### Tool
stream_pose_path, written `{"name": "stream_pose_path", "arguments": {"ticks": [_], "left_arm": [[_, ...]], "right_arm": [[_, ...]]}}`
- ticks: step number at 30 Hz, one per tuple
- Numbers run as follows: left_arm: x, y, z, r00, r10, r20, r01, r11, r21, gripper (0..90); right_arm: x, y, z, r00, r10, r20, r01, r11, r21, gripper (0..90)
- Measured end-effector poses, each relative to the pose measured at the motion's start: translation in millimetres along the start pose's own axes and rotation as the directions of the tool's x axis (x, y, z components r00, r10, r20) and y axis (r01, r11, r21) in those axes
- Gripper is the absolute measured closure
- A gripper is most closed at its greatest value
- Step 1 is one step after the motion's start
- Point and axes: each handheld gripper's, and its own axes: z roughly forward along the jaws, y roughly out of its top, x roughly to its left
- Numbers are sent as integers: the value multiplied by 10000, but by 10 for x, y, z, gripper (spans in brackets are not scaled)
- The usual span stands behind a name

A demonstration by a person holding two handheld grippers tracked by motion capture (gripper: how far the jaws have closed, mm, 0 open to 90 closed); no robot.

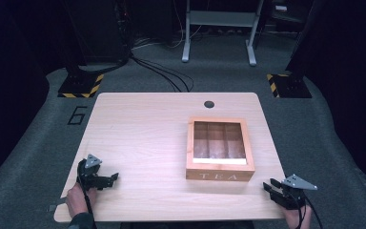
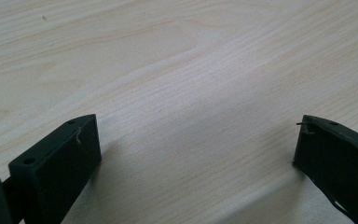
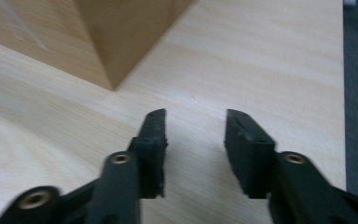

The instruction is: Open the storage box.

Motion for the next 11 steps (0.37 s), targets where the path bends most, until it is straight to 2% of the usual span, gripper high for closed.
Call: {"name": "stream_pose_path", "arguments": {"ticks": [3,5,6,11], "left_arm": [[0,0,1,10000,-11,-2,11,10000,-5,3],[1,0,0,10000,0,1,0,10000,4,3],[2,-1,0,10000,11,6,-11,10000,-1,3],[1,0,0,10000,-4,8,4,10000,10,3]], "right_arm": [[-15,24,44,9998,176,-32,-175,9998,107,419],[0,28,56,9995,208,231,-213,9995,231,312],[0,30,67,9992,112,381,-123,9996,273,280],[2,27,75,9981,294,551,-316,9987,389,181]]}}
